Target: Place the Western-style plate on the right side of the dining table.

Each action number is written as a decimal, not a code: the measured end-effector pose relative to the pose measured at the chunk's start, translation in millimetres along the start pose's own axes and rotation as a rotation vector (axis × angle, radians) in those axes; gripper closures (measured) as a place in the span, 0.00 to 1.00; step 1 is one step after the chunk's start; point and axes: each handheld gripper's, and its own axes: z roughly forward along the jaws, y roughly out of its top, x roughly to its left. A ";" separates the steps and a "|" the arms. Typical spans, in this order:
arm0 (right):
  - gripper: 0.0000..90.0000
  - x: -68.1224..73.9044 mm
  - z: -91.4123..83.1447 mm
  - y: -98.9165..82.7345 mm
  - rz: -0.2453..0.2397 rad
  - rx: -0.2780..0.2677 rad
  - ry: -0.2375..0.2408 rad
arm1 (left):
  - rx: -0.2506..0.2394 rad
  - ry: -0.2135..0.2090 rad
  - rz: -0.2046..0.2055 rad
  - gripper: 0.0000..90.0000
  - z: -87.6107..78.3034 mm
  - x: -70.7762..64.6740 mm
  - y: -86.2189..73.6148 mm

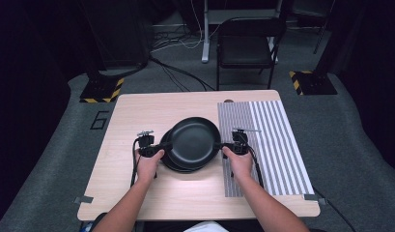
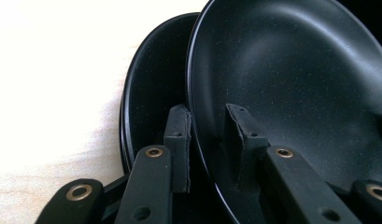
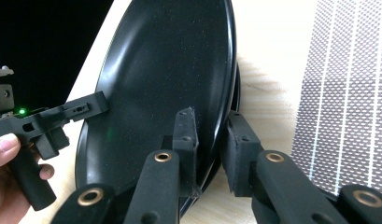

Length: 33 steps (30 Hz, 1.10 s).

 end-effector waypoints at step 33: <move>0.92 7.9 -26.3 13.2 -0.020 -0.069 0.061 | -0.026 -0.005 0.071 0.82 -10.9 -18.6 10.1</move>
